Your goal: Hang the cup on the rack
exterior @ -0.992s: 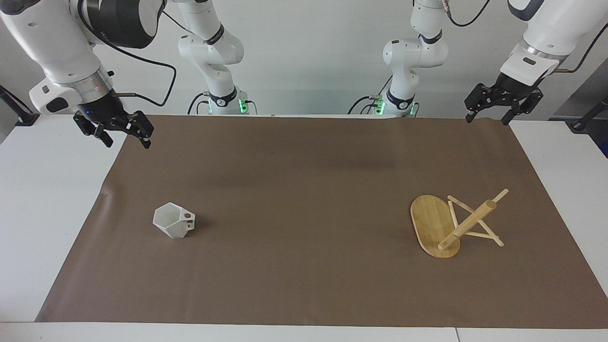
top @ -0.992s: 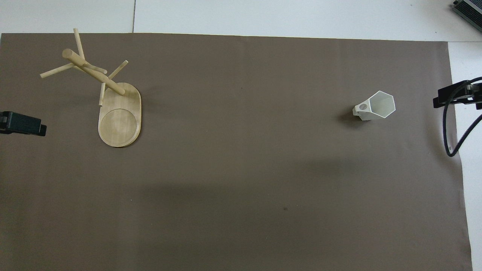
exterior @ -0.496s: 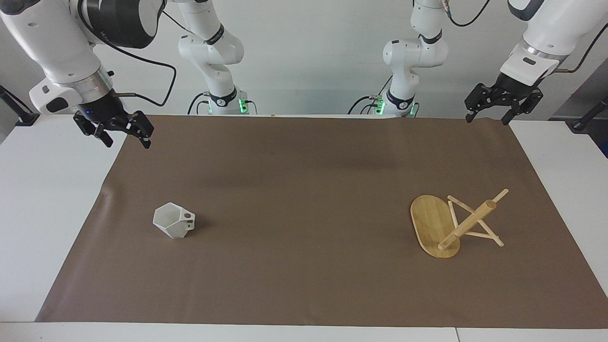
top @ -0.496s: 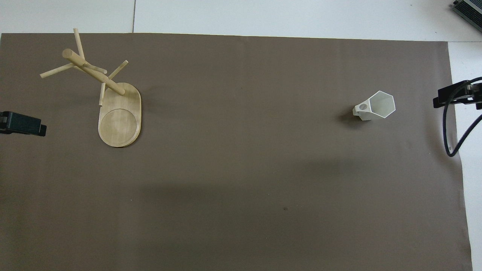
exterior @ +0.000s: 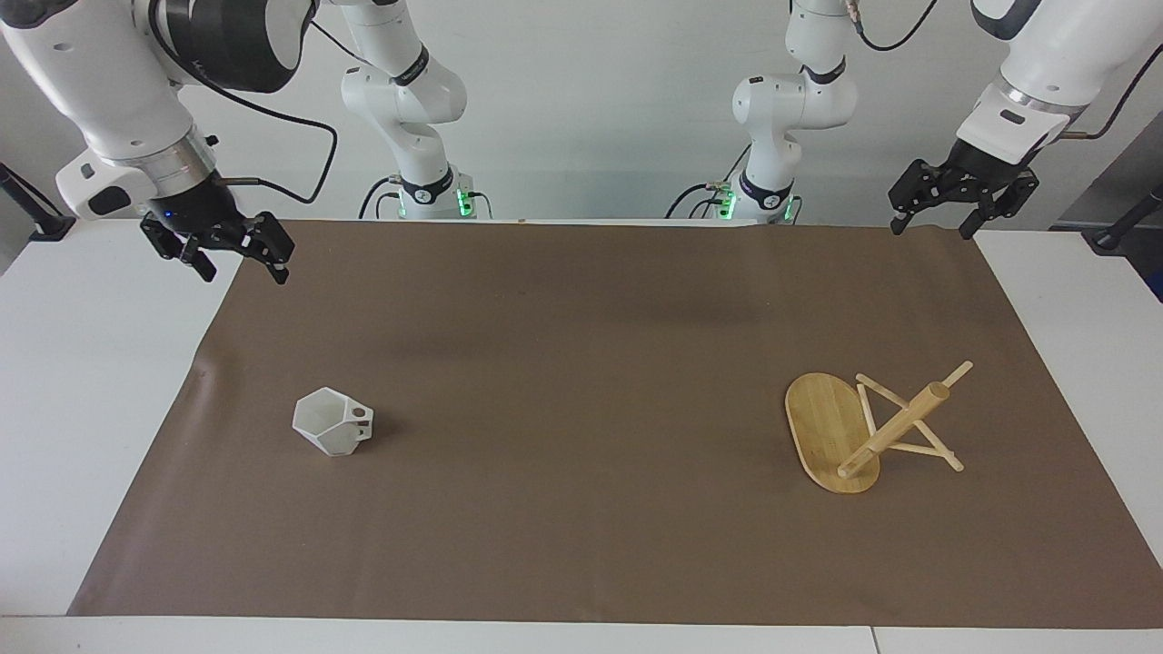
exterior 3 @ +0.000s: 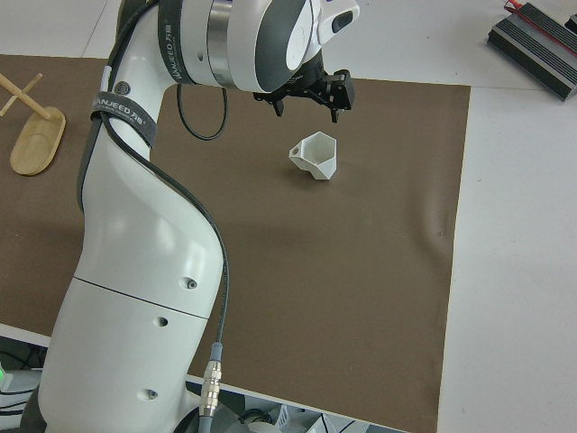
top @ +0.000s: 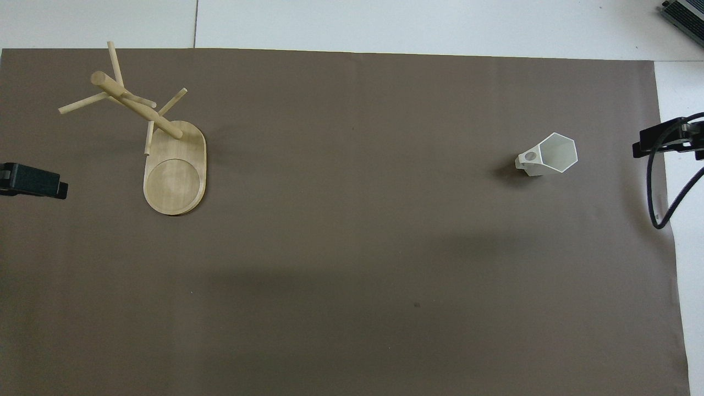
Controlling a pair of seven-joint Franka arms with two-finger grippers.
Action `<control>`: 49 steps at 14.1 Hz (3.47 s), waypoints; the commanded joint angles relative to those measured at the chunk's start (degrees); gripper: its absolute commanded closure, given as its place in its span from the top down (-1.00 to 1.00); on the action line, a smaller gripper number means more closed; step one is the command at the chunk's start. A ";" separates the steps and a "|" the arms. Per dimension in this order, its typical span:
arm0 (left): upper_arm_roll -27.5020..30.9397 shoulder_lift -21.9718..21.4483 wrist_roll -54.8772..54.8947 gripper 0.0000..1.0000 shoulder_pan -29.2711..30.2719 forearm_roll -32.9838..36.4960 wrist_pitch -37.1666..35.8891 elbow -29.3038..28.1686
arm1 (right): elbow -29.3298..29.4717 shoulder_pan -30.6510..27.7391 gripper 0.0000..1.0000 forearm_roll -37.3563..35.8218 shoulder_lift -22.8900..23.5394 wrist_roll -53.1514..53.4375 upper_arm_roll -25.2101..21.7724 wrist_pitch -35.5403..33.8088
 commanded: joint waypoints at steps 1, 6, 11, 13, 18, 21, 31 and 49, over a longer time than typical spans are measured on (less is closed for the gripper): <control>-0.24 -1.40 -0.54 1.00 0.30 0.55 -0.30 -1.44 | -0.19 -0.12 1.00 -0.91 -0.36 1.09 0.35 0.66; -0.24 -1.40 -0.54 1.00 0.30 0.55 -0.30 -1.44 | -0.19 -0.12 1.00 -0.91 -0.36 1.09 0.35 0.57; -0.24 -1.49 -0.54 1.00 0.30 0.55 -0.30 -1.44 | -0.19 -0.21 1.00 -0.56 -0.36 1.09 0.00 0.49; -0.24 -1.40 -0.54 1.00 0.39 0.55 -0.30 -1.44 | -0.10 -0.21 1.00 -0.56 -0.45 1.00 -0.26 0.49; -0.24 -1.40 -0.54 1.00 0.30 0.55 -0.30 -1.44 | -0.80 -0.03 1.00 -0.47 -0.71 0.56 0.26 0.84; -0.24 -1.40 -0.54 1.00 0.39 0.55 -0.30 -1.44 | -2.20 -0.12 1.00 -0.47 -1.23 -4.70 0.18 1.97; -0.24 -1.40 -0.54 1.00 0.39 0.55 -0.30 -1.44 | -17.77 -0.65 1.00 4.72 4.82 -9.81 -0.08 28.34; -0.24 -1.40 -0.54 1.00 0.30 0.55 -0.30 -1.44 | -23.22 -1.26 0.96 3.84 10.10 -10.08 -1.14 41.53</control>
